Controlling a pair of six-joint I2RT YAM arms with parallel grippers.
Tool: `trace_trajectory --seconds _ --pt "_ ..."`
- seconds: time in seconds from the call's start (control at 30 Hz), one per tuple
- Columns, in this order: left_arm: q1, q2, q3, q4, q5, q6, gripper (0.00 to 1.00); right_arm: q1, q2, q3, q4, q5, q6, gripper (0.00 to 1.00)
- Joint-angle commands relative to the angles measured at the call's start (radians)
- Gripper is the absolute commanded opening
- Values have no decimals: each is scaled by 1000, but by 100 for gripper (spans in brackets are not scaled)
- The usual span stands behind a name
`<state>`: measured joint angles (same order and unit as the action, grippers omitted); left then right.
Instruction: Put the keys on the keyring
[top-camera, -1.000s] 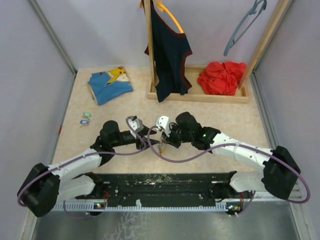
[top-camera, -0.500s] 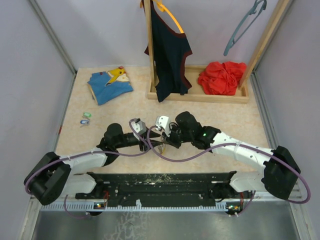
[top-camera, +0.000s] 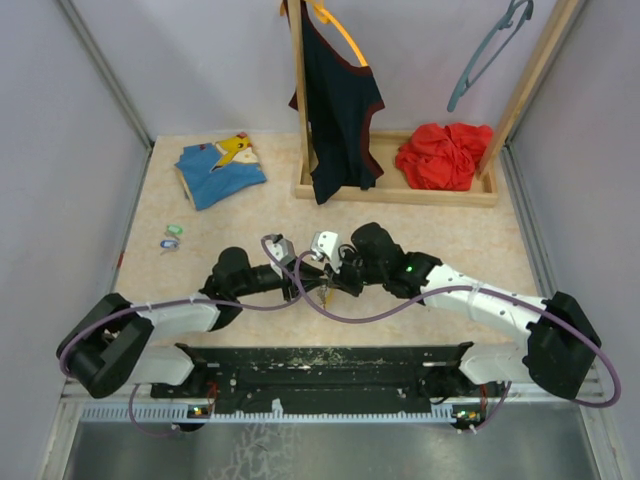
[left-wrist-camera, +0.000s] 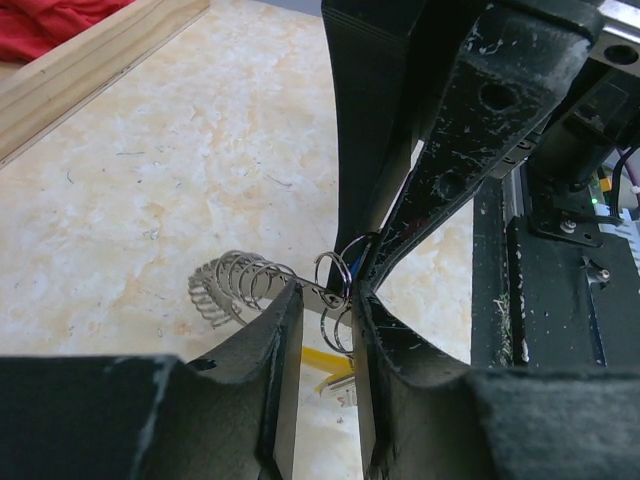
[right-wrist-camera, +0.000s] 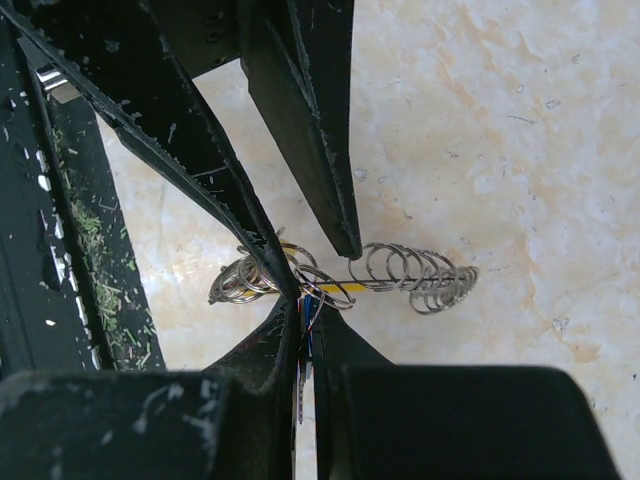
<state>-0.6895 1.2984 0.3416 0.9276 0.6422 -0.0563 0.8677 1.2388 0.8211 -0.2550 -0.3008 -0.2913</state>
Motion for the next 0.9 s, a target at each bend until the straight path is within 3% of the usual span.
trace_trajectory --seconds 0.0,0.23,0.43,0.53,0.87 --pt "-6 27 4 52 -1 -17 32 -4 4 68 51 -51 15 0" --pt "-11 67 7 102 6 -18 26 -3 39 96 14 -82 15 0" --pt "-13 80 -15 172 18 -3 1 -4 42 94 -13 -65 26 0" --pt "-13 68 -57 224 -3 12 0 -22 36 76 -18 -29 58 0" --pt "-12 60 -135 315 -48 32 0 -154 51 -16 34 -134 188 0"
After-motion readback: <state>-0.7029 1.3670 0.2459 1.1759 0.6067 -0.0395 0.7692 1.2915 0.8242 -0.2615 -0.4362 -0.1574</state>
